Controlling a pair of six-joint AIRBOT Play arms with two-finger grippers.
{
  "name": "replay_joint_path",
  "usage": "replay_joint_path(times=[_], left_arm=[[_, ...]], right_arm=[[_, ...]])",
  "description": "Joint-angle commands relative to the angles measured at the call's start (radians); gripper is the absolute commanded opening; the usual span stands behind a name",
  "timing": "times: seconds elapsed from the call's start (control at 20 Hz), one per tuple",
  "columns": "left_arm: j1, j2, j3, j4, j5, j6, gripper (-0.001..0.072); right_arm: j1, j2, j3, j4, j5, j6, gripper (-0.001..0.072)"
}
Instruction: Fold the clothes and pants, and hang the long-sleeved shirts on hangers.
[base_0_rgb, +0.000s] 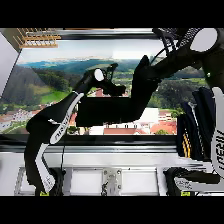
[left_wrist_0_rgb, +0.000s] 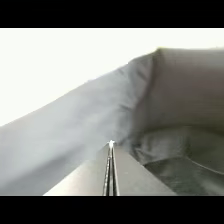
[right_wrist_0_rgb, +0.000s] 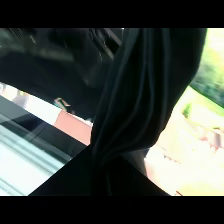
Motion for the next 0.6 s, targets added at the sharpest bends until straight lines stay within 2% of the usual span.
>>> replay_joint_path(times=[0.0, 0.35, 0.55], left_arm=[[0.113, 0.079, 0.001, 0.006, -0.019, 0.003, 0.0007], [0.376, 0.251, 0.001, 0.006, -0.106, 0.066, 0.0007], [0.510, 0.338, 0.001, 0.006, -0.140, 0.074, 0.0007]], right_arm=[[0.086, -0.025, 0.001, 0.001, -0.050, 0.057, 0.0015], [0.338, -0.171, 0.001, 0.001, -0.269, 0.174, 0.0015], [0.473, -0.320, 0.001, 0.001, -0.465, 0.211, 0.0020]])
